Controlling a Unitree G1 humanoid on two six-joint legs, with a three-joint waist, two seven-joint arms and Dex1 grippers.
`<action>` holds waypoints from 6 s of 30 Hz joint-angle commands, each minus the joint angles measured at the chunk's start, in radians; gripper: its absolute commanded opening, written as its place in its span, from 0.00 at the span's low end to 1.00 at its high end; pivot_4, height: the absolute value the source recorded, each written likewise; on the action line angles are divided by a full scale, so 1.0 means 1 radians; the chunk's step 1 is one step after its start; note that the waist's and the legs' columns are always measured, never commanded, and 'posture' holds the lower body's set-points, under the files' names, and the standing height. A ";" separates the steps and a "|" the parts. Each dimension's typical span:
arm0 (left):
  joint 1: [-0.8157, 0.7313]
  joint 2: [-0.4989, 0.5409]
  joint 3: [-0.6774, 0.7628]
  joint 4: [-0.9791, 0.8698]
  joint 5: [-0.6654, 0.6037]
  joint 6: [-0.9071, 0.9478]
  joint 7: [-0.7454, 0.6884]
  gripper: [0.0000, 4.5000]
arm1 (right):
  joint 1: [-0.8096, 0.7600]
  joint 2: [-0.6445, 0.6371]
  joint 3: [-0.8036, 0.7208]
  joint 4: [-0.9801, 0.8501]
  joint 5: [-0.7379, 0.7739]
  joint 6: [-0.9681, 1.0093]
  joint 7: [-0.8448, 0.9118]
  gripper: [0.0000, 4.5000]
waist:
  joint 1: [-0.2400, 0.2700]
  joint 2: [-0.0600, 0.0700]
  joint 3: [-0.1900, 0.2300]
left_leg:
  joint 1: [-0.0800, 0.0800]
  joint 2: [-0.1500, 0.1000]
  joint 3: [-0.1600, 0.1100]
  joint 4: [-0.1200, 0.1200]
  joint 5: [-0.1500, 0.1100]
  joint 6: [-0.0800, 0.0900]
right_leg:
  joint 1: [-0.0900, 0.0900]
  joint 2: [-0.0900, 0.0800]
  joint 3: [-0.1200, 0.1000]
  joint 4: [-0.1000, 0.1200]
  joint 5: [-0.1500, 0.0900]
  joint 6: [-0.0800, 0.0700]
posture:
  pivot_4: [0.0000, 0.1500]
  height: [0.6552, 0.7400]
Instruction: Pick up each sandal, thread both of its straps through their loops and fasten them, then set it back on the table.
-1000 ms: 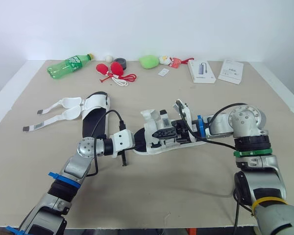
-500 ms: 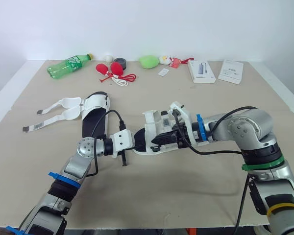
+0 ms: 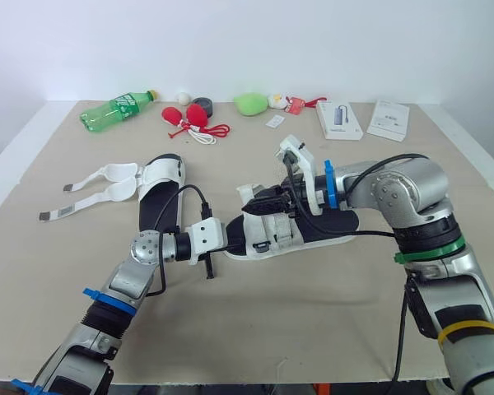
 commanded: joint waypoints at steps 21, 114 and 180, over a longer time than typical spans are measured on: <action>0.038 0.006 -0.052 0.021 0.034 0.018 -0.008 0.00 | 0.191 -0.084 -0.040 -0.223 0.010 0.062 0.091 0.01 | 0.000 0.000 0.000 | 0.000 0.000 -0.001 -0.001 0.000 0.000 | 0.000 0.000 0.000 0.000 0.000 0.001 | 1.00 1.00; 0.013 0.004 -0.042 0.045 0.019 0.023 -0.015 0.00 | 0.159 -0.096 0.172 0.468 -0.924 -2.635 0.531 0.92 | -0.003 -0.001 -0.001 | 0.020 0.000 0.002 0.002 -0.003 -0.003 | 0.021 -0.001 0.002 -0.001 -0.003 -0.001 | 1.00 1.00; 0.033 -0.002 -0.045 0.039 0.023 0.032 -0.013 0.00 | 0.408 -0.232 0.244 -0.050 -0.115 -1.546 0.329 0.01 | -0.002 0.000 -0.001 | 0.022 -0.001 0.002 -0.002 -0.004 -0.002 | 0.023 -0.003 0.002 -0.001 -0.005 -0.002 | 1.00 1.00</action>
